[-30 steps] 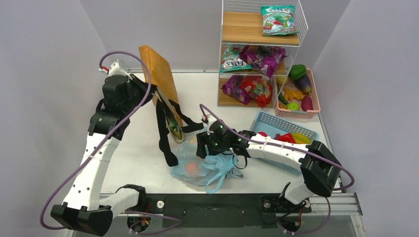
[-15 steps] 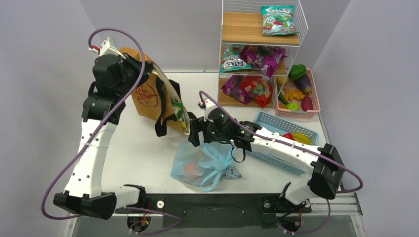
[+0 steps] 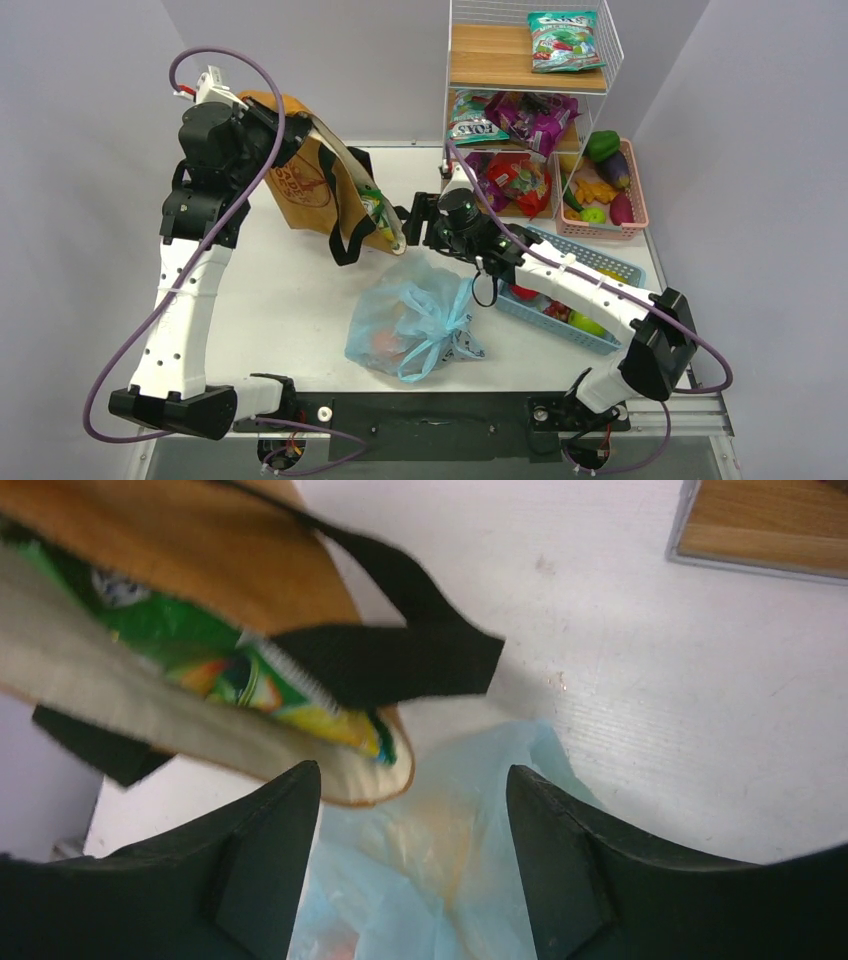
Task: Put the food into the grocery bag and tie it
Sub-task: Adjust the grocery bag at the center of the board.
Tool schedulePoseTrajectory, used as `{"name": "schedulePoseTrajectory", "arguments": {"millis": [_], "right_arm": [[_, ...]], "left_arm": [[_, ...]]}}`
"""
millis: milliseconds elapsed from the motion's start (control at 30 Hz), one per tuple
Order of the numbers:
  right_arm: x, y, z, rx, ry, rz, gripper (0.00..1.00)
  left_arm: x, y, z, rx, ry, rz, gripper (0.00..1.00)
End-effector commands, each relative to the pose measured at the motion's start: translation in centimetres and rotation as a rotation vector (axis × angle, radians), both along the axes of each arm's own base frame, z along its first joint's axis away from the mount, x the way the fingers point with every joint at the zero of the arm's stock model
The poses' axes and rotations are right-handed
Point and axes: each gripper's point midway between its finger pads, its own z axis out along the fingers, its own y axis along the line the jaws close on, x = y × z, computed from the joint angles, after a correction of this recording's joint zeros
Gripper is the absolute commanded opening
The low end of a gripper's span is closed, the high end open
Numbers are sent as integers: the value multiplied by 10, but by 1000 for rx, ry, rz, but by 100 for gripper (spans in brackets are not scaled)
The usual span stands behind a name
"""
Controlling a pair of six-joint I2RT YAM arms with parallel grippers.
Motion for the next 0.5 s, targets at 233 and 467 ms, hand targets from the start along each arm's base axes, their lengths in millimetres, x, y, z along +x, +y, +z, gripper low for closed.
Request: {"name": "schedulePoseTrajectory", "arguments": {"millis": [233,467], "right_arm": [[15,31,4,197,28,85,58],[-3,32,9,264,-5,149,58]], "left_arm": [[-9,-4,94,-132,-273,-27,0],[-8,-5,95,-143,-277,-32,0]]}}
